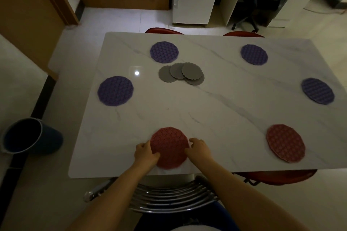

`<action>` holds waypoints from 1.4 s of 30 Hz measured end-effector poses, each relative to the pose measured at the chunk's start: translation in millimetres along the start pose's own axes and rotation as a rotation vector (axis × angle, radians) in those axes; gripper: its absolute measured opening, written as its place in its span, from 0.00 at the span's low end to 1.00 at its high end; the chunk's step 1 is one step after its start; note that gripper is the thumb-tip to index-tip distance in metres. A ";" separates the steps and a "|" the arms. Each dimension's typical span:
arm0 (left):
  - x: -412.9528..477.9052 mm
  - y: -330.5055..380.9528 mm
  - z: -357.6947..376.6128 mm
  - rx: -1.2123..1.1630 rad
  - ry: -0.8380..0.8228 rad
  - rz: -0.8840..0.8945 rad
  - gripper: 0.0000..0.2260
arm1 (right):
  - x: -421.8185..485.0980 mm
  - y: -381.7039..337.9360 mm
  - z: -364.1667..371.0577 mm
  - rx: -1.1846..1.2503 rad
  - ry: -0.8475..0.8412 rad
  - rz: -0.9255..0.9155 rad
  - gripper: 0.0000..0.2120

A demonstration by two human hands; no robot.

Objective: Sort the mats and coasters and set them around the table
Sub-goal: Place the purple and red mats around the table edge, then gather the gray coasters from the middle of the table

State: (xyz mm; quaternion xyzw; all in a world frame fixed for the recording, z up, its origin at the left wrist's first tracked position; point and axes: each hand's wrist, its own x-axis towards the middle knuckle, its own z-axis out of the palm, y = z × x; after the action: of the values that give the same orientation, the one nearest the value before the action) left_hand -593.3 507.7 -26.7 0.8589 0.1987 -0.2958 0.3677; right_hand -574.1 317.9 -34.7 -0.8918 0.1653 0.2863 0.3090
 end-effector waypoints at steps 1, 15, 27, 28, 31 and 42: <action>0.7 1.4 -0.7 0.024 0.021 -0.003 0.25 | 2.6 1.4 -5.4 0.019 0.013 0.005 0.25; 92.0 131.0 -35.3 -0.209 0.246 0.068 0.25 | 120.6 -15.1 -141.0 0.151 0.180 -0.105 0.17; 208.2 196.7 -54.4 -0.059 0.476 0.083 0.19 | 251.3 -57.2 -164.8 0.119 0.264 -0.234 0.27; 212.4 199.5 -54.1 -0.018 0.481 0.094 0.18 | 257.0 -61.1 -163.7 0.084 0.272 -0.248 0.29; 224.4 208.7 -47.4 0.017 0.483 0.132 0.14 | 274.4 -74.5 -161.2 -0.095 0.277 -0.261 0.37; 222.8 199.2 -28.8 0.237 0.516 0.204 0.16 | 263.7 -88.4 -157.2 -0.089 0.402 -0.430 0.21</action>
State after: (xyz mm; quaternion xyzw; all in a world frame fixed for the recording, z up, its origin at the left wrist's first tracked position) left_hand -305.4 427.3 -54.0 0.9582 0.1623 -0.0505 0.2303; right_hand -262.2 252.0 -54.5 -0.9578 0.0180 0.0389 0.2842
